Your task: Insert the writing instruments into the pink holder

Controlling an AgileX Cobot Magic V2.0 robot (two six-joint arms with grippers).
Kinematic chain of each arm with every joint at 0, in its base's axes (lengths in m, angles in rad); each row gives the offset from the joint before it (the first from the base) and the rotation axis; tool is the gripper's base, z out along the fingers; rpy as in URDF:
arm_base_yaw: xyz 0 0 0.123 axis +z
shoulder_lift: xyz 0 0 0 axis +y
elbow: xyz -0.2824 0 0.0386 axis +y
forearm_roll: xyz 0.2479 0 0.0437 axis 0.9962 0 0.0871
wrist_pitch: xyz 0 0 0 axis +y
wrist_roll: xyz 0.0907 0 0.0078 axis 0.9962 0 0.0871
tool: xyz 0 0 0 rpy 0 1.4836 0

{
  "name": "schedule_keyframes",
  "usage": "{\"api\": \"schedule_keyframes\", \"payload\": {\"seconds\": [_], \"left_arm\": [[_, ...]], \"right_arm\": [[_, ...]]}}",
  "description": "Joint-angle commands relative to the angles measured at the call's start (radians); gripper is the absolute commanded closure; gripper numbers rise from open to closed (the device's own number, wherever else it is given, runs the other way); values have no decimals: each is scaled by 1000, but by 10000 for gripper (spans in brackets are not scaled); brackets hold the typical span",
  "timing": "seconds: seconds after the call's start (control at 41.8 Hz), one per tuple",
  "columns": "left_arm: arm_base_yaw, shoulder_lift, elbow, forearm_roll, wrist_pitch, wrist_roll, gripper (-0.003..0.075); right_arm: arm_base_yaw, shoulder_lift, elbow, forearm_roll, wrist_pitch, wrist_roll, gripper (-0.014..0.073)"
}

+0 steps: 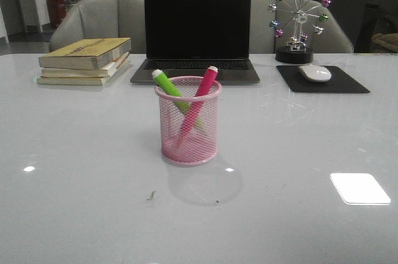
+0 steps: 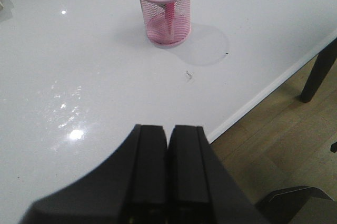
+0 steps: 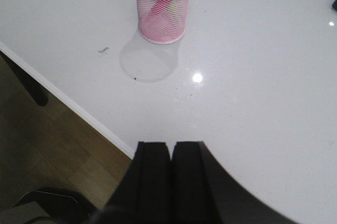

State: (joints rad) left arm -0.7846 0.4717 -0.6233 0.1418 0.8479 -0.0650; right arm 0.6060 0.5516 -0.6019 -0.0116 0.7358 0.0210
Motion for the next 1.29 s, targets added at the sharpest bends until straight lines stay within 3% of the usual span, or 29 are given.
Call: {"api": "schedule_keyframes", "payload": {"seconds": [0.0,0.144,0.455,0.623,0.862,1.269], "left_arm": [[3,-7,-25,8,-69,-10,629],[131,-67,-12,-5,-109,-10,629],[520,-326,279,-95,-524,-10,629],[657,-432,461,-142,-687,-10,629],[735,-498,635,-156,-855,-10,629],[741,-496,632,-118,-907,-8,629]], "right_arm": [[1,1,-27,-13,-63,-1,568],[1,1,-27,-13,-63,-1,568],[1,1,-27,-13,-63,-1,568],[1,1,-27,-13,-63,-1,568],[1,1,-27,-13,-64,-1,568],[1,1,-27,-13,-60,-1,568]]}}
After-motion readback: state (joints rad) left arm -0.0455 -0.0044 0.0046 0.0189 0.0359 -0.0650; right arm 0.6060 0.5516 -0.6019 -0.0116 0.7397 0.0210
